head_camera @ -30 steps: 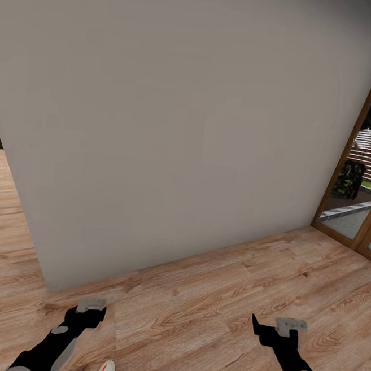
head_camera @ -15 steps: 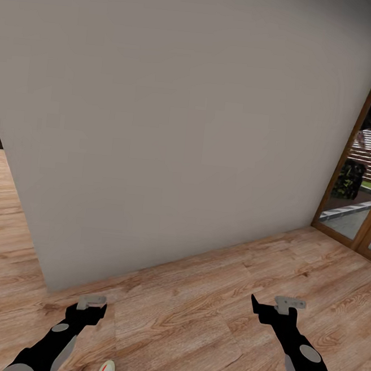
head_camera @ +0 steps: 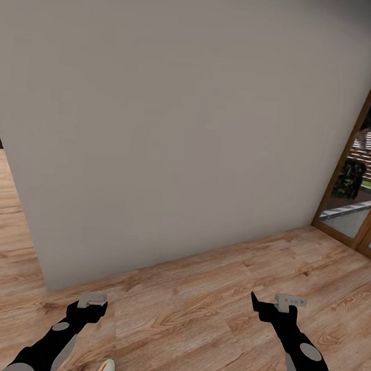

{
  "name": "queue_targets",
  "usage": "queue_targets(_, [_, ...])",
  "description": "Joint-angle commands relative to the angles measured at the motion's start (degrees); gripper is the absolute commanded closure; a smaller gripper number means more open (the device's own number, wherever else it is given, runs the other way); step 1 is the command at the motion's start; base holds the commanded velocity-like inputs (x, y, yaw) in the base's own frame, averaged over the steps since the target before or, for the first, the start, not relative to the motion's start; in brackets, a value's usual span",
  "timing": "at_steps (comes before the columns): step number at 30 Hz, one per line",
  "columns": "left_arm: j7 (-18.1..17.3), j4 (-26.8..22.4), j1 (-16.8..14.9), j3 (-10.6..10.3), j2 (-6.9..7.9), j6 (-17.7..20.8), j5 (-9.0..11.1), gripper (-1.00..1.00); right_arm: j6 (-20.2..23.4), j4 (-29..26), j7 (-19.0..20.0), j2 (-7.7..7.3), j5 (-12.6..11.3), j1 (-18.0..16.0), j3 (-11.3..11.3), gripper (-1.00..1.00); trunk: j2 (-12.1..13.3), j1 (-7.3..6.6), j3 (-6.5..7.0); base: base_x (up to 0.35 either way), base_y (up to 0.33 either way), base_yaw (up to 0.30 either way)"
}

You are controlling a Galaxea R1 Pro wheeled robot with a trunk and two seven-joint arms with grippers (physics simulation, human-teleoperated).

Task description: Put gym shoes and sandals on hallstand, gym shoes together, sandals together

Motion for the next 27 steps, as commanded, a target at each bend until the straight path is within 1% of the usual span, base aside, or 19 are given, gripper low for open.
queue_targets(1, [-0.1,0.1,0.0,0.2,-0.03,-0.1,0.0,-1.0,0.3,-0.4,0.0,-0.02,-0.6,0.0,0.0,-1.0,-0.4,0.22,-0.25,0.0,0.0,0.0])
queue_targets(11, [-0.2,0.3,0.0,0.4,-0.15,0.0,0.0,-1.0,0.7,-1.7,0.0,-0.02,-0.6,0.0,0.1,-1.0,-4.5,2.42,-2.27,0.0,0.0,0.0])
queue_targets(15, [-0.2,0.4,0.0,0.5,-0.17,-0.1,0.0,-1.0,1.6,-1.8,0.0,-0.02,-0.6,0.0,0.1,-1.0,-6.1,3.3,-3.27,0.0,0.0,0.0])
queue_targets(23, [-0.2,0.6,0.0,0.5,-0.18,-0.2,0.0,-1.0,4.9,-1.9,0.0,-0.02,-0.6,0.0,-0.1,-1.0,-9.3,5.06,-5.38,0.0,0.0,0.026])
queue_targets(27, [-0.2,0.7,0.0,0.5,-0.19,-0.2,0.0,-1.0,5.6,-2.0,0.0,-0.02,-0.6,0.0,-0.1,-1.0,-10.9,5.93,-6.45,0.0,0.0,0.059])
